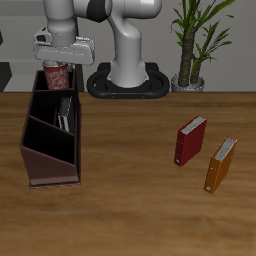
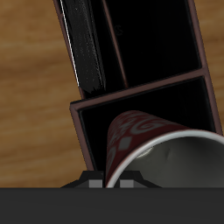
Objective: Place the striped book into the right desk caddy's front compartment and place the red mug into the right desk caddy's right compartment
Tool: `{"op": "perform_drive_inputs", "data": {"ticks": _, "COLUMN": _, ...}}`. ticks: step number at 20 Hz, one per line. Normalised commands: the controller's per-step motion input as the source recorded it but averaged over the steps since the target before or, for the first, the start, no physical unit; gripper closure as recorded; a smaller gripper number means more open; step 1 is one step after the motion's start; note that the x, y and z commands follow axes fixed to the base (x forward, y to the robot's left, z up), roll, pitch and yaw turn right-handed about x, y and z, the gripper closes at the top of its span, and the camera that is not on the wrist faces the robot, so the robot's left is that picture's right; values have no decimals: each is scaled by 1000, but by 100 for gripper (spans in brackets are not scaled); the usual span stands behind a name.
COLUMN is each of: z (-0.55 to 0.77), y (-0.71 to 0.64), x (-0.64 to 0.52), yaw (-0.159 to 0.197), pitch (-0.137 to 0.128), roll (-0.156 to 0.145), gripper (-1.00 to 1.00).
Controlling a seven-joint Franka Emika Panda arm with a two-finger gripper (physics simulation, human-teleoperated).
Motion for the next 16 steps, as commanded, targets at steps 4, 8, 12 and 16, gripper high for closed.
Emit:
{"op": "perform_drive_inputs", "data": {"ticks": 4, "z": -163, "y": -2, "x": 21, "yaw": -21, "pitch": 21, "roll": -3, "gripper": 100}}
{"op": "perform_drive_inputs", "data": {"ticks": 8, "z": -96, "y": -5, "x": 35, "yaw": -20, "pitch": 10, "roll": 4, "gripper": 100}}
{"op": "perform_drive_inputs", "data": {"ticks": 12, "z": -47, "y": -77, "x": -7, "yaw": -8, "pitch": 5, "roll": -50, "gripper": -100}}
{"op": "perform_drive_inputs", "data": {"ticks": 16, "z": 94, "y": 12, "x": -25, "yaw": -32, "pitch": -9, "roll": 16, "gripper": -100}}
